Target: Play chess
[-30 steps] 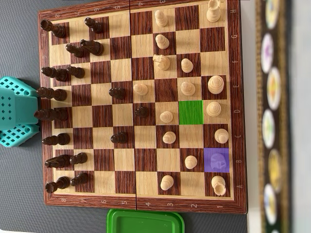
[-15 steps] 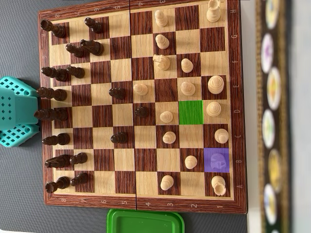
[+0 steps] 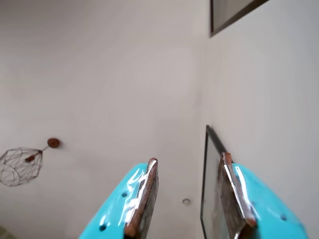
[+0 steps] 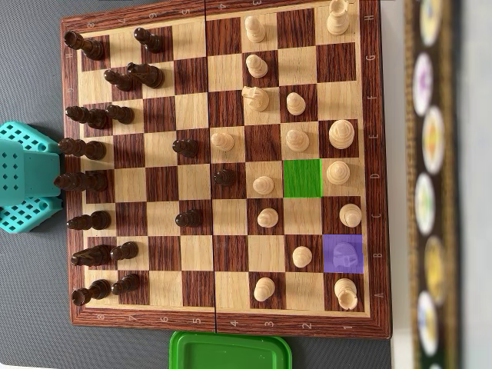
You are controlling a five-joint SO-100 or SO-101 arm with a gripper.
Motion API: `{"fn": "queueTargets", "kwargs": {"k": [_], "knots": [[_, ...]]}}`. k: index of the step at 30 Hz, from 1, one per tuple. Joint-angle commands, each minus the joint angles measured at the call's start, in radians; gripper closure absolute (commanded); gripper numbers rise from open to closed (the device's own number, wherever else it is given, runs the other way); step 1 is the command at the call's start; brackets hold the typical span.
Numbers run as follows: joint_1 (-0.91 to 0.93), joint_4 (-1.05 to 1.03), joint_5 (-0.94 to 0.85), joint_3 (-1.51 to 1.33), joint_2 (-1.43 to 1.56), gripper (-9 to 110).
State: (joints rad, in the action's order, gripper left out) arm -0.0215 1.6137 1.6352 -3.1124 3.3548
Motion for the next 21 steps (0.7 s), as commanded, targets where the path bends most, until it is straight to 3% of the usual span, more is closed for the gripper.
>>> {"fn": "queueTargets", "kwargs": {"k": [1, 15, 21], "knots": [[0.006, -0.242, -0.005, 0.087, -0.011, 84], [0.006, -1.330, -0.005, 0.345, -0.009, 84], [0.008, -1.690, -0.003, 0.428, -0.009, 84]]}}
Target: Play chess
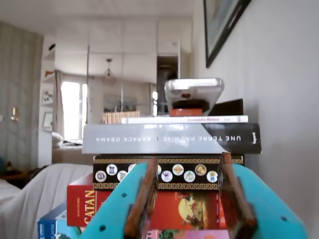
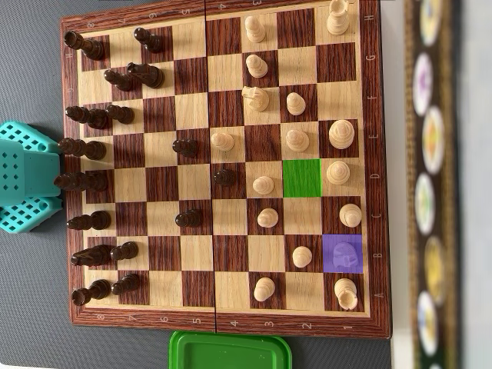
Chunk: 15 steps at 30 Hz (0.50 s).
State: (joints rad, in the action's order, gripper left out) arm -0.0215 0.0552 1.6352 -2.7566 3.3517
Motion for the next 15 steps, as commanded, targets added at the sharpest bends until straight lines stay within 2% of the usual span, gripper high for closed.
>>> {"fn": "queueTargets", "kwargs": {"k": [1, 10, 15], "knots": [[0.014, -0.184, -0.003, 0.077, -0.006, 84], [0.026, -0.661, -0.003, 0.137, -0.014, 84], [0.026, -0.853, -0.005, 0.138, -0.017, 84]]}}
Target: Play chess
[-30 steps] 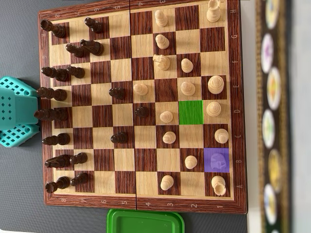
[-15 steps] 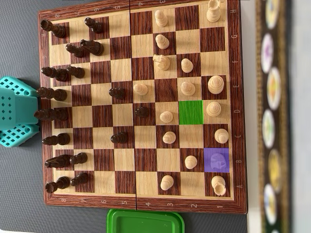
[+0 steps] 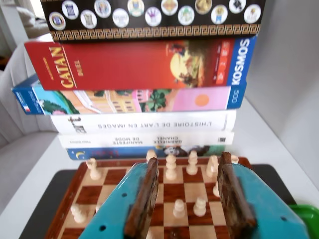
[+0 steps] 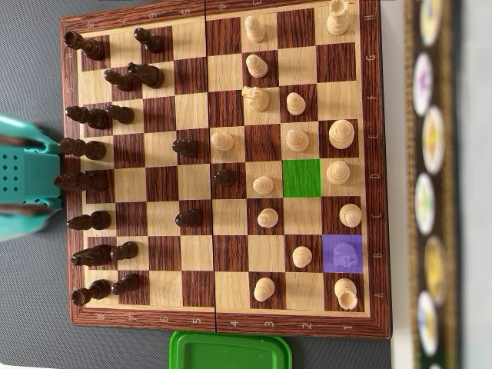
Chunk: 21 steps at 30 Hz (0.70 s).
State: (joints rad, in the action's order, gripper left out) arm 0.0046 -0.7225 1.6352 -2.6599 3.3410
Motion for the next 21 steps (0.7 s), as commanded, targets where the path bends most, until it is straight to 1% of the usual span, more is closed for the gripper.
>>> {"fn": "queueTargets", "kwargs": {"k": [1, 7, 10, 14, 21], "knots": [[0.000, -0.106, -0.005, 0.037, -0.006, 84], [0.009, -0.236, -0.005, 0.043, -0.014, 84], [0.011, -0.264, -0.011, 0.083, -0.087, 84], [0.012, -0.334, -0.071, 0.215, -0.288, 84], [0.046, -0.341, -0.140, 0.439, -0.684, 84]]}}
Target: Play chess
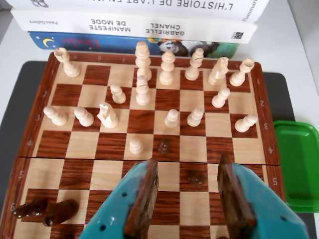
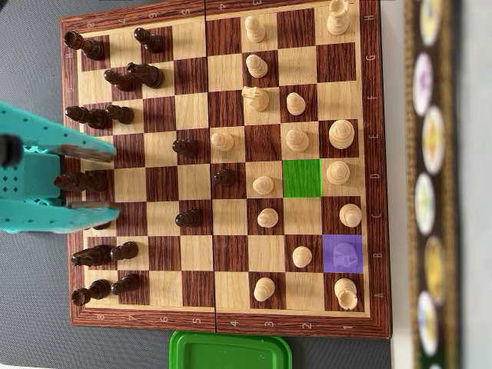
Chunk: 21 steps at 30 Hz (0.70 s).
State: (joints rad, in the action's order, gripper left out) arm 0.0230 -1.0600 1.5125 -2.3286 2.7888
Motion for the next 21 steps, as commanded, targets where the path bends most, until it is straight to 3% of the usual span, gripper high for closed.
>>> {"fn": "queueTargets", "kwargs": {"k": [1, 21], "knots": [[0.038, -0.003, -0.023, 0.133, -0.186, 84], [0.117, 0.005, -0.023, 0.600, -0.959, 84]]}}
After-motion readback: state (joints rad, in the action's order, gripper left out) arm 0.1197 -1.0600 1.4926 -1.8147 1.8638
